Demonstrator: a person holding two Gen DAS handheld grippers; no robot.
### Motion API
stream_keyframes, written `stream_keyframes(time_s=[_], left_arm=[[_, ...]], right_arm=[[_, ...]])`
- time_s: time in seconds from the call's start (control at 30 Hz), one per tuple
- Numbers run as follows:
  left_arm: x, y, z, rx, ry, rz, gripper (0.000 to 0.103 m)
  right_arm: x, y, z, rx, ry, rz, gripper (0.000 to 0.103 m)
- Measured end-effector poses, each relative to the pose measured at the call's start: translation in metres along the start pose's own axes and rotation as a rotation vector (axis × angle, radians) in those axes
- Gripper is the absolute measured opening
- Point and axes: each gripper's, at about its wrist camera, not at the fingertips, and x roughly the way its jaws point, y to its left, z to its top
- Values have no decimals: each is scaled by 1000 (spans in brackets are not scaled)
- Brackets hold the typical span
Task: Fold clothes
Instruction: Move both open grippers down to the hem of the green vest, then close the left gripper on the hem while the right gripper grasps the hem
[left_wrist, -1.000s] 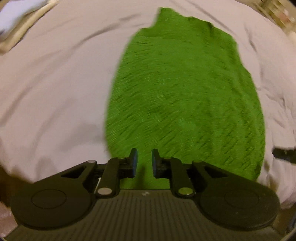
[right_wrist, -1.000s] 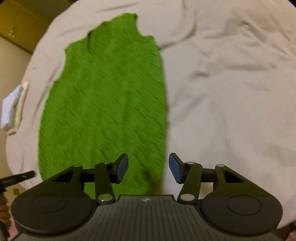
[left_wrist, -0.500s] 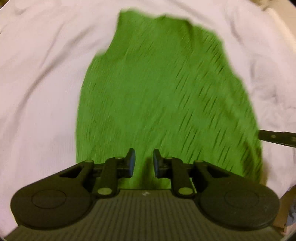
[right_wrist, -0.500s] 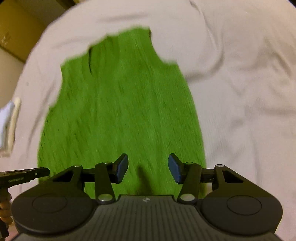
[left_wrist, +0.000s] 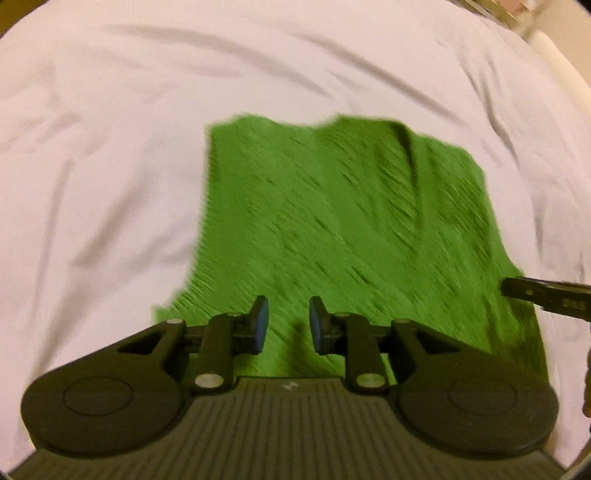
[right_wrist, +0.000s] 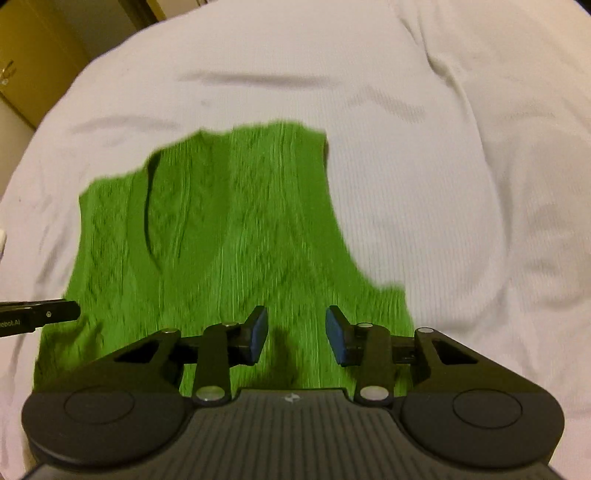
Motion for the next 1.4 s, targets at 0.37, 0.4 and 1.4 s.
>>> stream_keyframes(time_s=[0.37,0.4,1.4], left_arm=[[19,22,18,15,-5,-16,19],[21,24,20,17,-6,-18,11],[65,57,89,-149,-104,-278,4]], right_arm=[[26,-11,46,19,-36,18,54],[28,-13,48,22,-34,14,55],[57,-55,99,225,-150,377,11]])
